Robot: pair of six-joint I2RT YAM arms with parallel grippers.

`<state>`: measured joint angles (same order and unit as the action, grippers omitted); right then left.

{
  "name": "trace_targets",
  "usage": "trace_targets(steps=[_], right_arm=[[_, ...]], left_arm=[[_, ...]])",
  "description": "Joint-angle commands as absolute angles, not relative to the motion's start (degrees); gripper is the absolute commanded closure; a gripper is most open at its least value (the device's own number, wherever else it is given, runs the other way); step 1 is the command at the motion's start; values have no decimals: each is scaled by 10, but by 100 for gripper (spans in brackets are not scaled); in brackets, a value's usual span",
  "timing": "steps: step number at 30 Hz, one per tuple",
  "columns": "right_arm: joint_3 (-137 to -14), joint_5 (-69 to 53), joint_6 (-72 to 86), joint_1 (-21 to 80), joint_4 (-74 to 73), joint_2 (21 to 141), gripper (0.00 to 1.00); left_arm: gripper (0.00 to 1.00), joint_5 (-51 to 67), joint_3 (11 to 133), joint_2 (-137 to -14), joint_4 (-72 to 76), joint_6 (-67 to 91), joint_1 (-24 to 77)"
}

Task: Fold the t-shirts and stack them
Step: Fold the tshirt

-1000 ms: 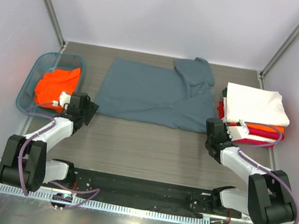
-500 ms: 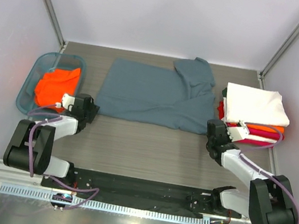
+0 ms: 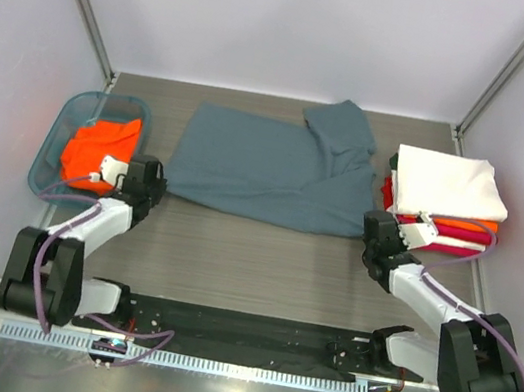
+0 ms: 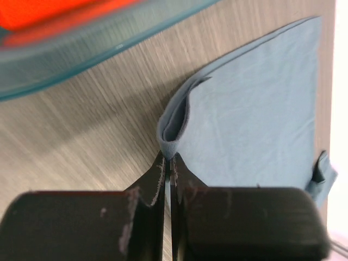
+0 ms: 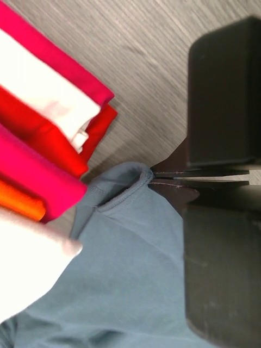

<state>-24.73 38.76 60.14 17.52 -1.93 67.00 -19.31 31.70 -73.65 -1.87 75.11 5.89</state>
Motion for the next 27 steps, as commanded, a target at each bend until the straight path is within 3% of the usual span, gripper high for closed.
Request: trace_targets(steps=[1,8,14,17,18,19,21,27], right_arm=[[-268,405,606,177,-40,688,99],[-350,405,588,177,-97,694,99],[-365,388,585,177,-145,672,98],[-314,362,611,177,-149,655,84],[-302,355,615,177,-145,647,56],[-293,349,613,176,-142,643,47],[-280,340,605,177,-142,633,39],[-274,334,556,177,-147,595,38]], left_arm=[[100,-257,353,-694,-100,745,57],[100,-281,464,-693,-235,710,57],[100,-296,461,-668,-272,718,57],[100,-293,419,-646,-257,724,57],[100,-291,397,-641,-251,729,56],[100,-289,386,-634,-242,731,57],[100,-289,367,-627,-240,731,57],[100,-308,341,-612,-244,731,57]])
